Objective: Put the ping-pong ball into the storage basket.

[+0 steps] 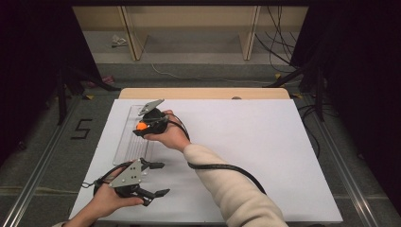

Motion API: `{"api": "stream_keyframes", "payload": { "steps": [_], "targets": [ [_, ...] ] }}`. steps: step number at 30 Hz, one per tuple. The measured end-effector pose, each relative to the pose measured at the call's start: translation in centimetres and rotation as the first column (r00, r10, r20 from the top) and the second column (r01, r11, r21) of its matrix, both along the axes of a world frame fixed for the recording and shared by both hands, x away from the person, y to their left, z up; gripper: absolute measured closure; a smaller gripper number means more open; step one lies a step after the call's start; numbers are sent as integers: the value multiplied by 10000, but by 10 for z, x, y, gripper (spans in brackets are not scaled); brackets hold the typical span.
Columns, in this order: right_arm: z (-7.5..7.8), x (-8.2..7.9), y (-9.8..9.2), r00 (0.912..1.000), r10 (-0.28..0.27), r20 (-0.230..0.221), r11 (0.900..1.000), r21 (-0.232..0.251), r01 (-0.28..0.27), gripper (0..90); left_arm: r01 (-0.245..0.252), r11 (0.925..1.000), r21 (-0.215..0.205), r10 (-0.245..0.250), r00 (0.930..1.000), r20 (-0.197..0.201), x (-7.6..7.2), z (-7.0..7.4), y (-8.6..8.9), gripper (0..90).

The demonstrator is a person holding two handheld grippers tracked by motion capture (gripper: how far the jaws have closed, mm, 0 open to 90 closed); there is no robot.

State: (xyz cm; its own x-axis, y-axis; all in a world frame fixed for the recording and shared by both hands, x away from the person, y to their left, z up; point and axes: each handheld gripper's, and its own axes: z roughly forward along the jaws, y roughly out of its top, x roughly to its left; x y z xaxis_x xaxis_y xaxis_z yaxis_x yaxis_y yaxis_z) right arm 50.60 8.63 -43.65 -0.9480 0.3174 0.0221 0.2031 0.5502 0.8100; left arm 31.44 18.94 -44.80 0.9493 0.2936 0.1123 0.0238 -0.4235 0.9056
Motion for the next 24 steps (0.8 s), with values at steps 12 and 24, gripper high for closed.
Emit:
{"api": "stream_keyframes", "payload": {
  "steps": [12,24],
  "targets": [
    [-5,1,2,10000,48,-88,9999,-148,-49,512,5,10000,4,-5,10000,26,0,0,0,203],
    [-8,1,4,9998,102,-157,9997,-209,-106,512,35,10000,22,-35,10000,14,0,0,0,203]
  ]
}}
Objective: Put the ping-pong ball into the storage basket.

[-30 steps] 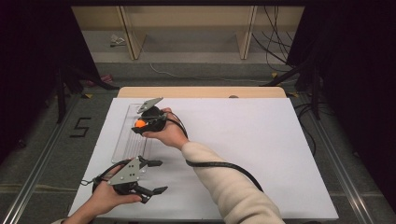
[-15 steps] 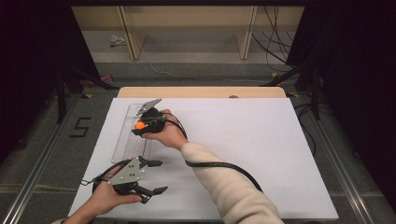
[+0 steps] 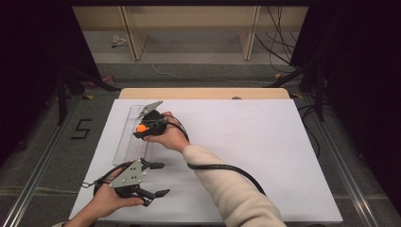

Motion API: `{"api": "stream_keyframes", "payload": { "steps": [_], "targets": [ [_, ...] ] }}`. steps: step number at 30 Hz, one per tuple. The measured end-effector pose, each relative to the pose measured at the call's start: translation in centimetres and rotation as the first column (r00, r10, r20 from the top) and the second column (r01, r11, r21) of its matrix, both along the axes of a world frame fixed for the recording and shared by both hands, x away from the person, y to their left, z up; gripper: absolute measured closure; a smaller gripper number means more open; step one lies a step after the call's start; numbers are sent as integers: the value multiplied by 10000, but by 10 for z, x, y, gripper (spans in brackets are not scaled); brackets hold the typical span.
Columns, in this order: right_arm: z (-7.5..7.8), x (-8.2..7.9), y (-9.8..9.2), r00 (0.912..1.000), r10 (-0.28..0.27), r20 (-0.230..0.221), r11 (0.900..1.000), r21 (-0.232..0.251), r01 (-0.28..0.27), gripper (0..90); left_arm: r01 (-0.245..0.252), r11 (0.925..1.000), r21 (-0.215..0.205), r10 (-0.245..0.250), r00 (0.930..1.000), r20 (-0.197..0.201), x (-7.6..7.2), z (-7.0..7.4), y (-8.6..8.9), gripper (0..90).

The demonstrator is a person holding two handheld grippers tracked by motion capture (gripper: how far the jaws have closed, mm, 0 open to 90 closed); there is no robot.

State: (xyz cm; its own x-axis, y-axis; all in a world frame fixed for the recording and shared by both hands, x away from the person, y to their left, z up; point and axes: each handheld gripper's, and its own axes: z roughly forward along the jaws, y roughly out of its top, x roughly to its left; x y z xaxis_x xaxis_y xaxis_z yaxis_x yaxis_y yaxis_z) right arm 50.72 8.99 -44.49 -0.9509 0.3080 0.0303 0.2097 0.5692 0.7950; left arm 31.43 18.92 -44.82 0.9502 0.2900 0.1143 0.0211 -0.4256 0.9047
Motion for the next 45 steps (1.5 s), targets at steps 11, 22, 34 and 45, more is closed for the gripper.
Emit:
{"api": "stream_keyframes", "payload": {
  "steps": [11,22,34,45],
  "targets": [
    [-3,0,1,10000,44,-75,9999,-95,-45,511,6,10000,7,-6,10000,7,0,0,0,204],
    [-5,0,3,9999,110,-86,9998,-172,-111,511,17,10000,6,-17,10000,0,0,0,0,204],
    [-7,-1,6,9998,173,-109,9996,-218,-176,511,19,10000,0,-19,10000,11,0,0,0,204],
    [-8,-1,8,9997,211,-136,9995,-244,-214,511,25,10000,7,-25,10000,5,0,0,0,204]
  ]
}}
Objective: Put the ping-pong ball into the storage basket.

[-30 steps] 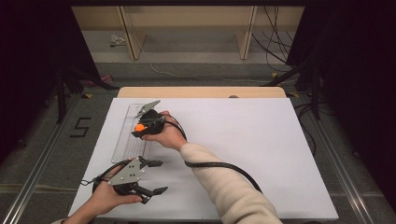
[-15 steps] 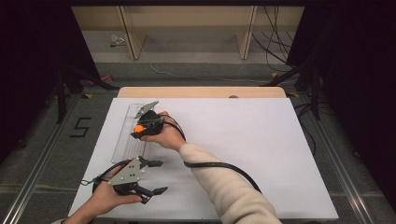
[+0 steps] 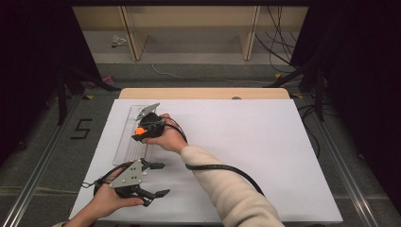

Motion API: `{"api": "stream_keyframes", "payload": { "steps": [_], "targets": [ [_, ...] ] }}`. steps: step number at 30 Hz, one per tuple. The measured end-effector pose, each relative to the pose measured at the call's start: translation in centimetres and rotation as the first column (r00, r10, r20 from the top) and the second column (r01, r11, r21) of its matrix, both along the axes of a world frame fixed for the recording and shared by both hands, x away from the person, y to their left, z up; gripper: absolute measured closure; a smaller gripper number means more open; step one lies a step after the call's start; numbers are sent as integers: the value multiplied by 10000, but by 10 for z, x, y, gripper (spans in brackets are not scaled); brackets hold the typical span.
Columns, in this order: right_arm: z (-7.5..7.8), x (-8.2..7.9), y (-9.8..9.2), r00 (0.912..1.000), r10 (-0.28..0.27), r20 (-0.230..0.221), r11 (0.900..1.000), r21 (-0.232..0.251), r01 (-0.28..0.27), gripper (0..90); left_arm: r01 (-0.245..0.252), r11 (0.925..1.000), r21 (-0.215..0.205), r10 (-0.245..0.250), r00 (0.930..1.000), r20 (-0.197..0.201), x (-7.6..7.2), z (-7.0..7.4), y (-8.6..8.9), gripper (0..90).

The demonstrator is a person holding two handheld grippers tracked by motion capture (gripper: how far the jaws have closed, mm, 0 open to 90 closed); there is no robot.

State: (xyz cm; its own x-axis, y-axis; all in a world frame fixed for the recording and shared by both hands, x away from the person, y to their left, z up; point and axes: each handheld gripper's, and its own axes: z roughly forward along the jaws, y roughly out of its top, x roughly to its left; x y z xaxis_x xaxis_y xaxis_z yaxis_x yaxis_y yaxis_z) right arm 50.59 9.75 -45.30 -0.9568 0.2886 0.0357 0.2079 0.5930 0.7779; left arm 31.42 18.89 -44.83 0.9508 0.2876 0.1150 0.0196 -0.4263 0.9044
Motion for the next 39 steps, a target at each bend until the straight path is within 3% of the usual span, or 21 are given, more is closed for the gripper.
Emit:
{"api": "stream_keyframes", "payload": {
  "steps": [32,39],
  "targets": [
    [-3,-1,3,10000,40,-14,10000,-45,-40,504,1,10000,-22,-1,10000,-12,0,0,0,204],
    [0,-2,3,10000,62,69,9999,97,-63,413,6,10000,-15,-6,10000,-10,0,0,0,204]
  ]
}}
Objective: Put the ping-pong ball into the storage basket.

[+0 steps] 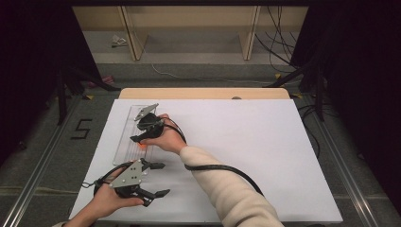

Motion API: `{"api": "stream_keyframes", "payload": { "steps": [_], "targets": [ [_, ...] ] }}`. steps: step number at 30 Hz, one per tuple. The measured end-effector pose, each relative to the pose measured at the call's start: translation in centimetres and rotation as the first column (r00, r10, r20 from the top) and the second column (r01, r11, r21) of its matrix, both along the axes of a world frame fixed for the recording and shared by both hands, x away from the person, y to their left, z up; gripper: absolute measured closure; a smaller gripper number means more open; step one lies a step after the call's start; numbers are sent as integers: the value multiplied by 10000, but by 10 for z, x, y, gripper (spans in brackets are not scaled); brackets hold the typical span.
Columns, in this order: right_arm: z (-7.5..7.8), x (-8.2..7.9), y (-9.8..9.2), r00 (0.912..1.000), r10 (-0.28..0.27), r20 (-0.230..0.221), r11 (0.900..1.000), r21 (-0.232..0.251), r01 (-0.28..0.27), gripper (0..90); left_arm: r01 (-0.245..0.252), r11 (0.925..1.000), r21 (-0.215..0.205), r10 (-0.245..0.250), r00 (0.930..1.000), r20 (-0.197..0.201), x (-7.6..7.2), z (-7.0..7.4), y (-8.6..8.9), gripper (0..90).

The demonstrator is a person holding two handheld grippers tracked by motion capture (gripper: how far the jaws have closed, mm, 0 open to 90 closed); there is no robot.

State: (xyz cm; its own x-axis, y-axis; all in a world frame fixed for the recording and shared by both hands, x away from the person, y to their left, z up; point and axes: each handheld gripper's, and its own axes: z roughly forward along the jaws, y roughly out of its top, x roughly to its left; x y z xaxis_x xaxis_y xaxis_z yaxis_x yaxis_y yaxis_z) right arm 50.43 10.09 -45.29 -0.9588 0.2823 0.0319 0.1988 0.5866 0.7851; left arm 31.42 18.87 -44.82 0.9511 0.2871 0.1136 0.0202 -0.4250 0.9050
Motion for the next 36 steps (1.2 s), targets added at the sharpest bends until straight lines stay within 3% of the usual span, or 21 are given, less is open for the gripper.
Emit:
{"api": "stream_keyframes", "payload": {
  "steps": [16,36],
  "targets": [
    [17,-3,-6,9995,-179,249,9980,617,163,195,16,10000,-8,-16,10000,-5,0,0,0,204],
    [28,-7,-26,9979,-498,419,9967,665,469,163,25,10000,-43,-25,10000,-6,0,1,0,203]
  ]
}}
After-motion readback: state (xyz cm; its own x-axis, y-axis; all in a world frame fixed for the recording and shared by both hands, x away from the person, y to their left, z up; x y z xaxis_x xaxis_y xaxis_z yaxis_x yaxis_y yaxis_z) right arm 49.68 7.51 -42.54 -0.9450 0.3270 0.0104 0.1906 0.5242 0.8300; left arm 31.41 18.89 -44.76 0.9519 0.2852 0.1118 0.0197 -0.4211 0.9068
